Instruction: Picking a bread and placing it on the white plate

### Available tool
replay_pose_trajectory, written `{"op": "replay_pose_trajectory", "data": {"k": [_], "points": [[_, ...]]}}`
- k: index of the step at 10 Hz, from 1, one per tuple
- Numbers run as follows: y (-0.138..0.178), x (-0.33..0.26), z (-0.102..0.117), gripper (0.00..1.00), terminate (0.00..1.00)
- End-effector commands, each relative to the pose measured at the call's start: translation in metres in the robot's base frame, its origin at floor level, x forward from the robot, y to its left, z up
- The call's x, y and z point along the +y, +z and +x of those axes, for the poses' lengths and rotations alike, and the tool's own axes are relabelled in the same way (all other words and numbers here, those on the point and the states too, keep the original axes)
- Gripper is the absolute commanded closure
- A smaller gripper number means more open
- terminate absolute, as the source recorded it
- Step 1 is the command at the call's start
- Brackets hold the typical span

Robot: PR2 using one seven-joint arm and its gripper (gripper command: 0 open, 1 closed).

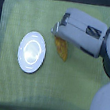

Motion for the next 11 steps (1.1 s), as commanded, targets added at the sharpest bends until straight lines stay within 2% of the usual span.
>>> {"op": "replay_pose_trajectory", "data": {"k": [1, 11], "points": [[0.002, -0.002, 0.003, 1.0, 0.0], [0.026, -0.007, 0.019, 1.0, 0.0]]}}
